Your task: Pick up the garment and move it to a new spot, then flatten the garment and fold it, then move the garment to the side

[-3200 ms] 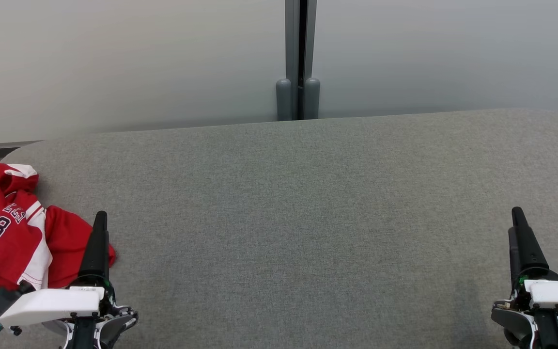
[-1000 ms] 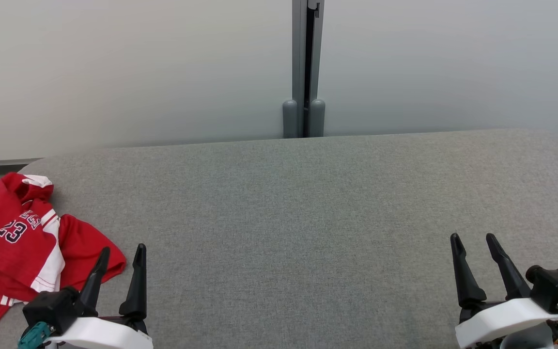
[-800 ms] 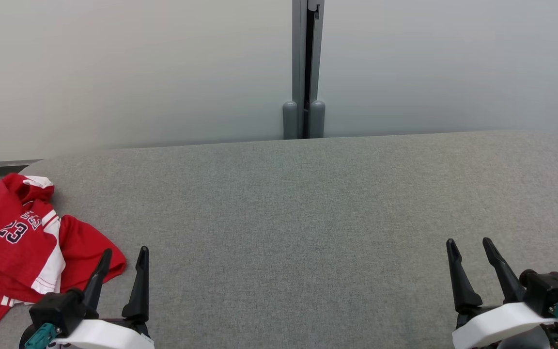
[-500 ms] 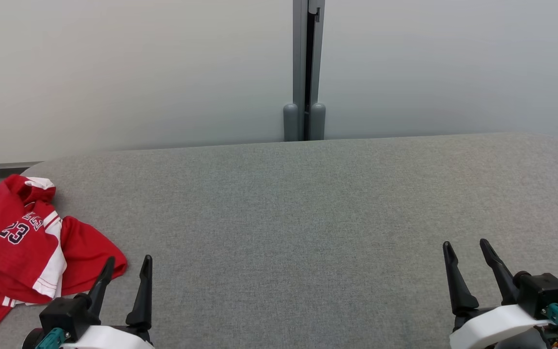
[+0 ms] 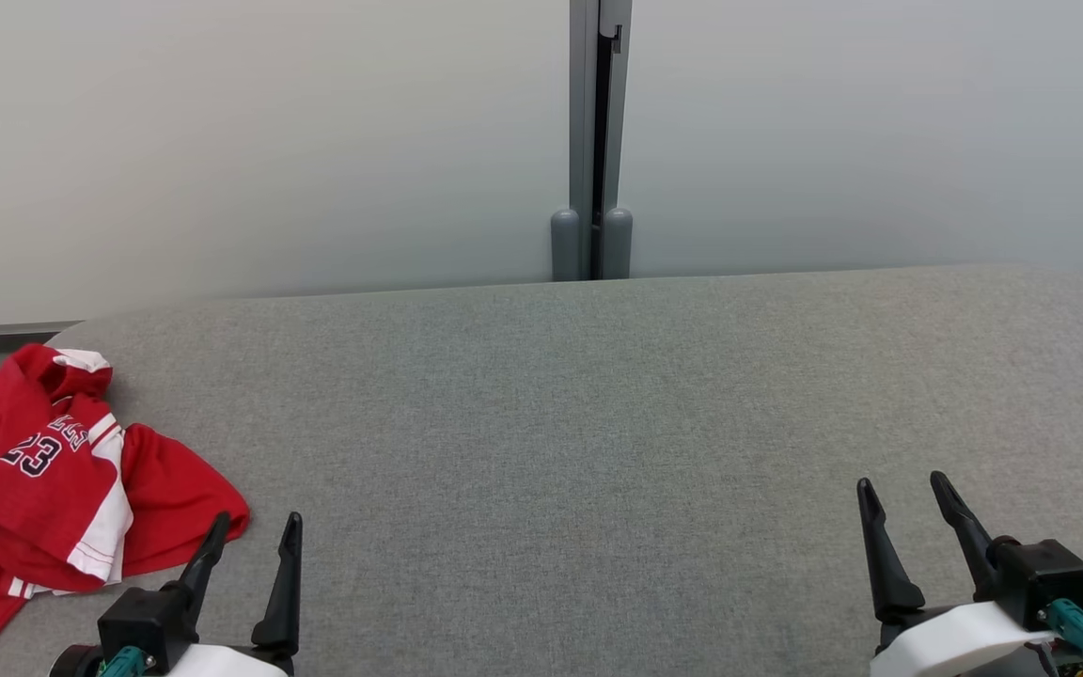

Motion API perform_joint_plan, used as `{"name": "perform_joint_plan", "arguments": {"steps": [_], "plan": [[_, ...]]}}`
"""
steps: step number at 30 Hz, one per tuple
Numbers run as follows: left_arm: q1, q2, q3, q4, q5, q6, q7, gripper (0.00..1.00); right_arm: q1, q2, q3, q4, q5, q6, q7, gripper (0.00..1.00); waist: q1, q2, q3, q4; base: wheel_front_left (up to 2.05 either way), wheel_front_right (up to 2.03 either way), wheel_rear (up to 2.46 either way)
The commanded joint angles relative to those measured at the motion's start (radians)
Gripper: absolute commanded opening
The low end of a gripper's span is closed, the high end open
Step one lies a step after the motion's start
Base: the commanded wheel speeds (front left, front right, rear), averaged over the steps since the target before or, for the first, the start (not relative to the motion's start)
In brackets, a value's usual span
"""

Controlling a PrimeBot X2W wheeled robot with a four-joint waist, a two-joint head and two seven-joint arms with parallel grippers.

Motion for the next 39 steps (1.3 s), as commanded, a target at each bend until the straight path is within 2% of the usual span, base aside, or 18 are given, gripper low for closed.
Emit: {"name": "perform_joint_plan", "arguments": {"steps": [1,12,29,33,38,39], "plan": [[0.001,0.001,0.003,0.001,0.016,0.005,-0.008,1.0,0.005,-0.001,0.001,0.0,-0.015,0.0,-0.003,1.0,0.0,0.0,-0.001,0.0,0.0,0.0,0.0],[0.001,-0.006,0.006,0.039,0.071,0.006,-0.029,1.0,0.016,0.005,0.003,0.005,-0.083,0.0,-0.018,1.0,0.0,0.0,-0.014,0.005,0.0,0.0,0.0],[-0.028,-0.001,0.005,0.069,0.042,0.004,-0.028,1.0,0.006,0.011,0.0,0.014,-0.06,0.0,-0.027,1.0,0.0,0.0,-0.012,0.02,0.0,0.0,0.0],[-0.038,0.002,0.006,0.068,0.038,0.005,-0.028,1.0,0.012,0.012,-0.002,0.003,-0.058,0.0,-0.03,1.0,0.0,0.0,-0.006,0.052,0.0,0.0,0.0],[-0.069,0.007,0.011,0.064,0.025,0.005,-0.027,1.0,0.008,0.013,0.009,-0.029,-0.057,0.0,-0.024,1.0,0.0,0.0,0.007,0.139,0.0,0.0,0.0],[-0.069,0.007,0.011,0.064,0.025,0.005,-0.027,1.0,0.008,0.013,0.009,-0.029,-0.057,0.0,-0.024,1.0,0.0,0.0,0.007,0.139,0.0,0.0,0.0]]}}
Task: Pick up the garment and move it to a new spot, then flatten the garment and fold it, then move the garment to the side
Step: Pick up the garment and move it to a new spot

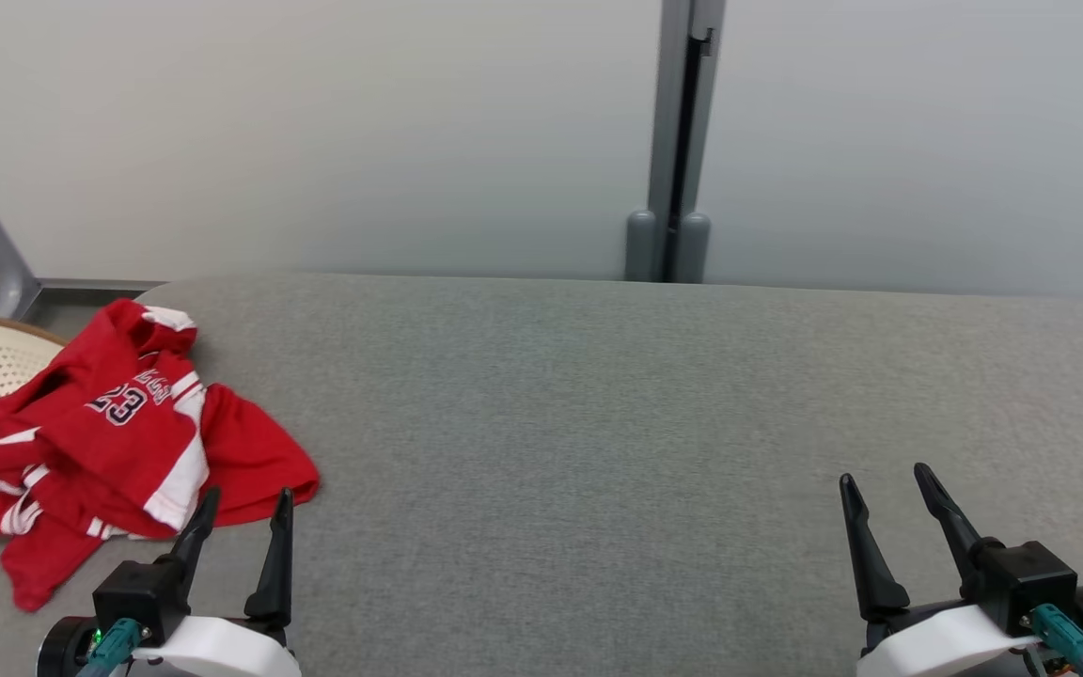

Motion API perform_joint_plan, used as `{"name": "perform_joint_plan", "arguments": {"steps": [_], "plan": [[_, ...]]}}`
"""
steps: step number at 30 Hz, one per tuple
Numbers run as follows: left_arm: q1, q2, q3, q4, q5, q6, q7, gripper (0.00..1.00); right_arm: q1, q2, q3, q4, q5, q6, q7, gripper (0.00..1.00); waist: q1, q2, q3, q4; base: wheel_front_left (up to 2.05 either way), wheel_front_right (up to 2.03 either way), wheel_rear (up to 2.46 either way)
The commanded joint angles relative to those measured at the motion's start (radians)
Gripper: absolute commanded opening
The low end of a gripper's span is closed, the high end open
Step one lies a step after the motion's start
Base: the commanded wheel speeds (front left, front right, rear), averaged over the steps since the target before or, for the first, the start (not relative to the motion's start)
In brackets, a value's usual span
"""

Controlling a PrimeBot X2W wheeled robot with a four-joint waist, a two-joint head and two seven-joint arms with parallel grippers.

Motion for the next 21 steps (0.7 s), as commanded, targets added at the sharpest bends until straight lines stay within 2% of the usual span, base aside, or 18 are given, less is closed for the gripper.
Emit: {"name": "perform_joint_plan", "arguments": {"steps": [1,12,16,21], "plan": [[-0.019,0.008,0.005,-0.001,-0.003,0.007,-0.002,1.0,-0.002,-0.002,0.006,-0.009,0.006,0.0,0.0,1.0,0.0,-0.0001,0.011,0.061,0.0,0.0,0.0],[-0.053,0.023,0.043,-0.026,-0.021,0.018,-0.002,1.0,-0.024,0.0,0.066,-0.052,0.022,0.0,0.013,1.0,0.0,-0.0001,0.024,0.311,0.0,0.0,0.0],[-0.045,0.026,0.052,-0.034,-0.021,0.024,-0.002,1.0,-0.031,0.0,0.075,-0.051,0.027,0.0,0.015,1.0,0.0,-0.0001,0.025,0.362,0.0,0.0,0.0],[-0.045,0.027,0.072,-0.046,-0.032,0.02,-0.002,1.0,-0.046,0.0,0.091,-0.051,0.027,0.0,0.021,1.0,0.0,-0.0001,0.038,0.374,0.0,0.0,0.0]]}}
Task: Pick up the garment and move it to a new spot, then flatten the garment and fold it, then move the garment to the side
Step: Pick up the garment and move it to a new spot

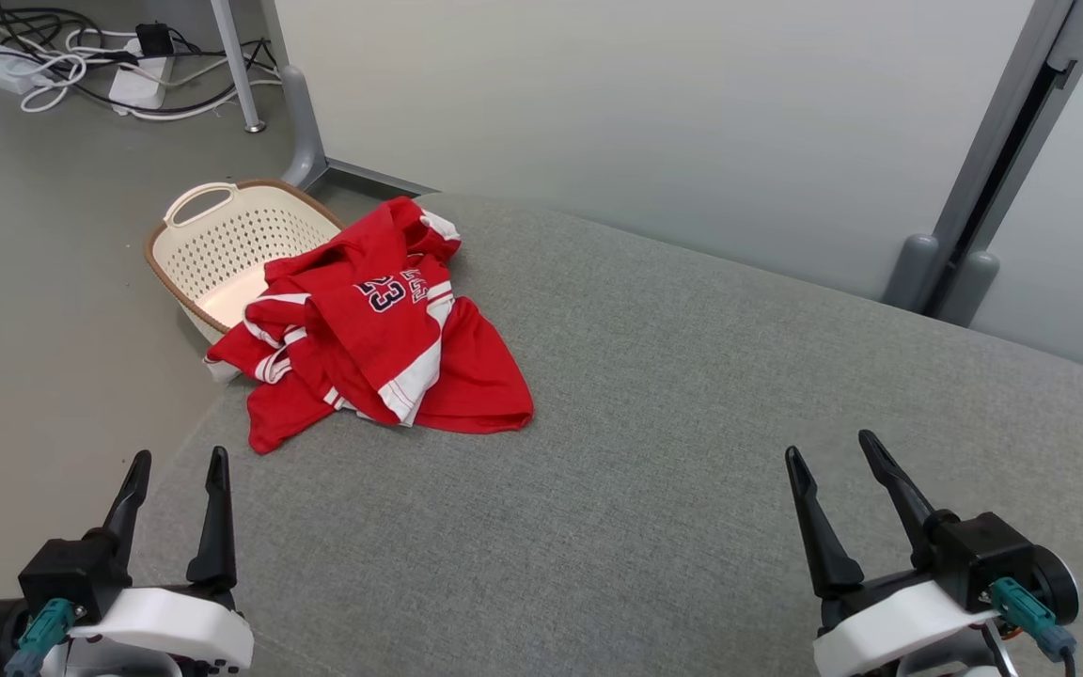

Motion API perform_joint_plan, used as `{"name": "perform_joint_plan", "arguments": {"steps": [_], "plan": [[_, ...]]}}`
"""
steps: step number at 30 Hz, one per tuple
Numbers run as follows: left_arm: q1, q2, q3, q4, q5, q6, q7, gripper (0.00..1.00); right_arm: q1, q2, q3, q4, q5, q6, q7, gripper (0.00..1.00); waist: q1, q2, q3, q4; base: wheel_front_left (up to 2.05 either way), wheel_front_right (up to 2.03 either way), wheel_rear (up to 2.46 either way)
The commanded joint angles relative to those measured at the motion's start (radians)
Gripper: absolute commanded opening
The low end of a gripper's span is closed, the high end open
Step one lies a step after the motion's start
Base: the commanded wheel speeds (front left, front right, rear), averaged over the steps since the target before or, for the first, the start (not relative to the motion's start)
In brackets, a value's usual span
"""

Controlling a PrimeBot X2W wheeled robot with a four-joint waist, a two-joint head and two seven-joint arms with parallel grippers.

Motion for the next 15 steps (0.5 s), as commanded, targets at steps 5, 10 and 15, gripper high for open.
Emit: {"name": "perform_joint_plan", "arguments": {"steps": [5,10,15], "plan": [[-0.01,-0.008,0.01,-0.012,0.0,-0.001,-0.001,1.0,-0.017,-0.005,0.002,0.006,0.004,0.0,0.004,1.0,0.0,0.0,0.01,0.007,0.0,0.0,0.0],[-0.021,-0.014,0.007,-0.01,0.01,-0.004,-0.001,1.0,-0.018,-0.006,-0.003,0.009,0.003,0.0,0.0,1.0,0.0,0.0,0.013,0.009,0.0,0.0,0.0],[-0.063,-0.022,-0.013,0.008,0.013,-0.012,-0.001,1.0,-0.005,-0.005,-0.013,-0.008,-0.008,0.0,0.01,1.0,0.0,0.0,0.039,0.009,0.0,0.0,0.0]]}}
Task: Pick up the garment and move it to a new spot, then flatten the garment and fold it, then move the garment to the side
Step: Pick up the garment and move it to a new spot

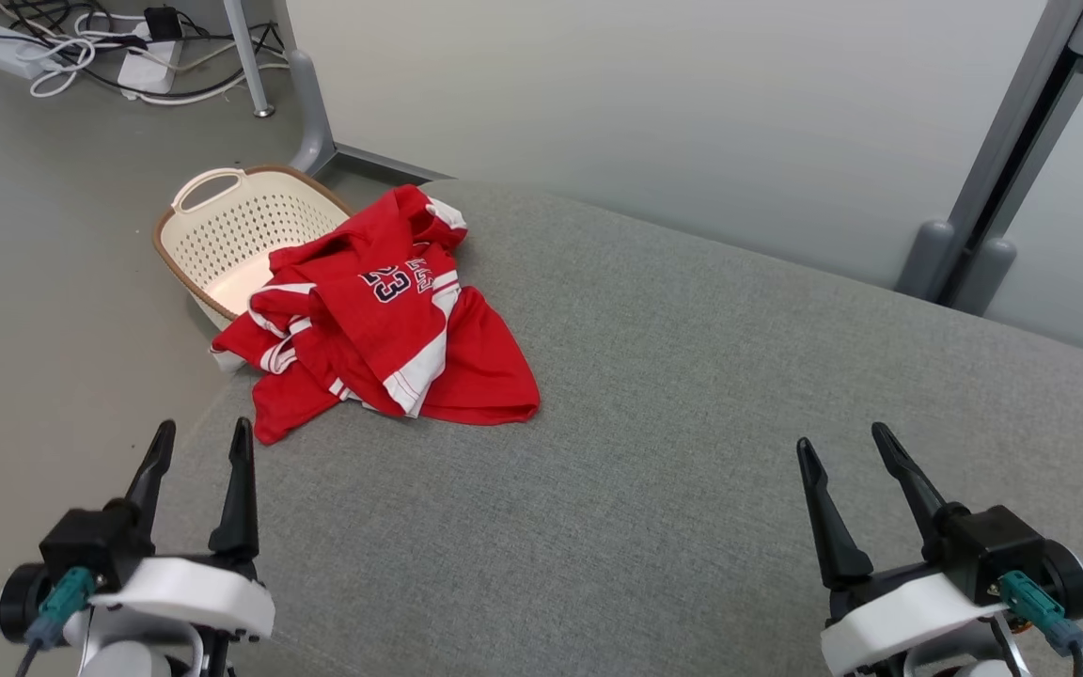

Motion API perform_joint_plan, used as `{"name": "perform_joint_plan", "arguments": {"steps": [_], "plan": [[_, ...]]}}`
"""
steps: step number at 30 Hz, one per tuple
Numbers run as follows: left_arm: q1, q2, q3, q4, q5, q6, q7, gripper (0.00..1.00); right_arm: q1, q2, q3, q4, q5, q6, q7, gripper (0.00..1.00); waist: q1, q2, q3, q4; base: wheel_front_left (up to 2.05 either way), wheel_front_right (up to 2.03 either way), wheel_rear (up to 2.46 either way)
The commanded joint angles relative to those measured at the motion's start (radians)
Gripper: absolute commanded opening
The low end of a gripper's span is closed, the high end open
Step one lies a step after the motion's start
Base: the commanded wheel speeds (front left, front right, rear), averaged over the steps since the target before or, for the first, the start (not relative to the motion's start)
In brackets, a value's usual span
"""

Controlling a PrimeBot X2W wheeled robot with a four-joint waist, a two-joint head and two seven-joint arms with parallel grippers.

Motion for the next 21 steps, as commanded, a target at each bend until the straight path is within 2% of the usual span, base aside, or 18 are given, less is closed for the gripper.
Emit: {"name": "perform_joint_plan", "arguments": {"steps": [1,9,15,21], "plan": [[-0.046,0.0,-0.001,0.001,-0.003,-0.006,-0.002,1.0,-0.01,-0.006,0.005,-0.018,-0.012,0.0,0.013,1.0,0.0,-0.0001,0.038,-0.013,0.0,0.0,0.0],[-0.251,-0.021,-0.006,0.112,-0.046,-0.016,-0.001,1.0,-0.097,-0.061,0.022,-0.098,-0.04,0.0,0.084,1.0,0.0,-0.0001,0.232,-0.092,0.0,0.0,0.0],[-0.45,-0.014,-0.003,0.362,-0.096,-0.023,-0.001,1.0,-0.161,-0.103,0.029,-0.143,-0.048,0.0,0.122,1.0,0.0,-0.0001,0.373,-0.154,0.0,0.0,0.0],[-0.598,0.016,0.033,0.636,-0.159,-0.025,-0.001,1.0,-0.204,-0.109,0.036,-0.15,-0.048,0.0,0.12,1.0,0.0,-0.0001,0.443,-0.199,0.0,0.0,0.0]]}}
